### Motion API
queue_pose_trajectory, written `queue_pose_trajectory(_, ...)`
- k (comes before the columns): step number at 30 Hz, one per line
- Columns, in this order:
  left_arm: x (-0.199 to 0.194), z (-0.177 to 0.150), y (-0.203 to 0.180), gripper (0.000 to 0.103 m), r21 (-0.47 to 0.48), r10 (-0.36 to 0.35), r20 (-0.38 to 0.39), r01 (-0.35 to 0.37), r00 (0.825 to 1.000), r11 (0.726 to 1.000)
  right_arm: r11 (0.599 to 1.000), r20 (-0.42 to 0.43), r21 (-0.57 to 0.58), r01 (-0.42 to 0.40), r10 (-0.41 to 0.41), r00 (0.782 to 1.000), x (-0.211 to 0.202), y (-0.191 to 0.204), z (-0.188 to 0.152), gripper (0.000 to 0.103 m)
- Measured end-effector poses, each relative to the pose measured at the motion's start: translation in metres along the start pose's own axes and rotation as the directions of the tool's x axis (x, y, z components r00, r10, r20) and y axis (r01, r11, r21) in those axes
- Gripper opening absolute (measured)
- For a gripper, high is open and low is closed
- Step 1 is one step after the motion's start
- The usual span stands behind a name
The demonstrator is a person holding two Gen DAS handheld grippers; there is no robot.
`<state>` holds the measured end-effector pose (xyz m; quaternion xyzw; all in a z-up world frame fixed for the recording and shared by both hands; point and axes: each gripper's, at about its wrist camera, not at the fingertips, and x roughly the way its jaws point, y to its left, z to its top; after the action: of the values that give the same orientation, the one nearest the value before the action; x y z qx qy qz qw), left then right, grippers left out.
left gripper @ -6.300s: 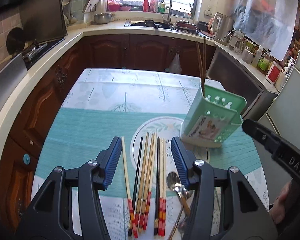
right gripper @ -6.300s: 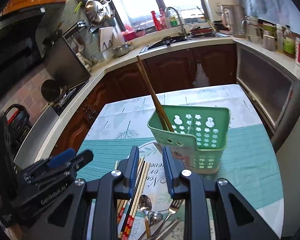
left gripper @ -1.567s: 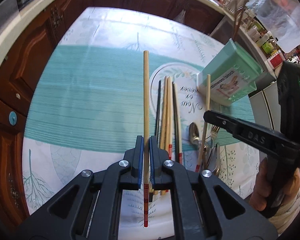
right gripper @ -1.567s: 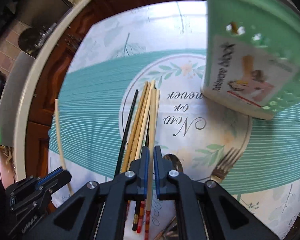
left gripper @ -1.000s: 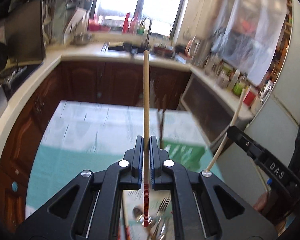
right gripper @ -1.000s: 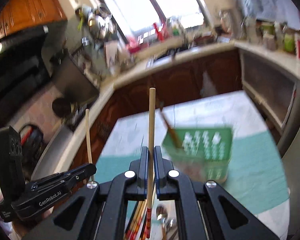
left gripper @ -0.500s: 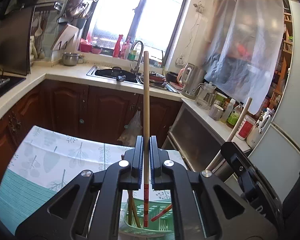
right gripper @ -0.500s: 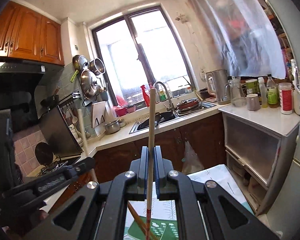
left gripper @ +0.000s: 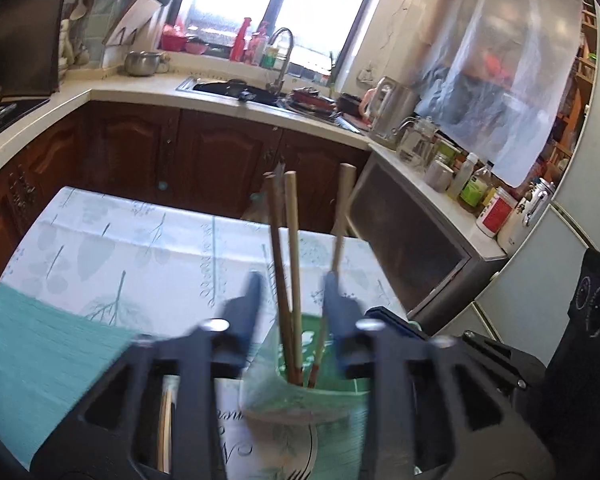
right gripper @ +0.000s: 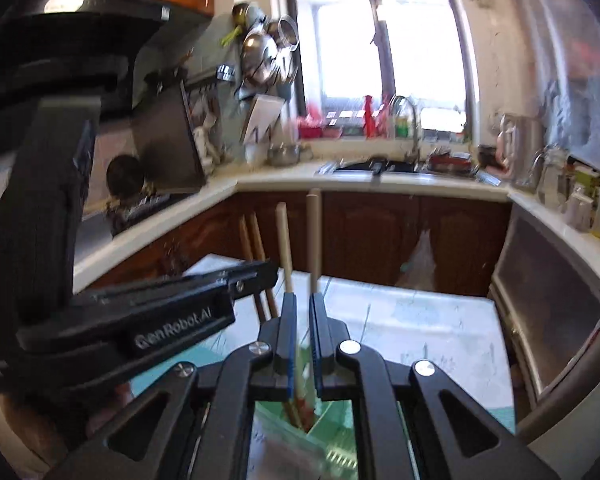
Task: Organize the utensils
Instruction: 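Lift the chopstick in the left tool into the green holder while the right tool drops its chopstick in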
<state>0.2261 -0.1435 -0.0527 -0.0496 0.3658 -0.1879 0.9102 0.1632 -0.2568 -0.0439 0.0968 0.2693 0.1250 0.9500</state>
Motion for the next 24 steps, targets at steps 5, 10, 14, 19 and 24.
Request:
queue_pose_trajectory(5, -0.032, -0.014, 0.013, 0.057, -0.039, 0.021, -0.038, -0.023, 0.999, 0.999, 0.998, -0.07, 0.058, -0.034, 0.038, 0.997, -0.003, -0.001, -0.007, 0.012)
queue_pose_trajectory(10, -0.069, -0.025, 0.031, 0.057, -0.034, 0.119, -0.086, -0.122, 0.989, 0.992, 0.99, -0.065, 0.132, -0.04, 0.049, 0.997, -0.025, 0.003, -0.012, 0.013)
queue_pose_trajectory(14, -0.098, -0.04, 0.052, 0.057, -0.04, 0.169, -0.118, -0.174, 0.979, 0.984, 0.981, -0.078, 0.19, -0.047, 0.063, 0.995, -0.04, 0.012, -0.021, 0.013)
queue_pose_trajectory(19, -0.131, -0.055, 0.074, 0.057, -0.035, 0.22, -0.136, -0.226, 0.966, 0.973, 0.978, -0.135, 0.207, -0.035, 0.064, 0.989, -0.046, 0.034, -0.032, 0.013)
queue_pose_trajectory(24, -0.153, -0.067, 0.082, 0.057, -0.003, 0.257, -0.159, -0.261, 0.953, 0.965, 0.973, -0.173, 0.229, -0.022, 0.062, 0.983, -0.053, 0.058, -0.038, 0.013)
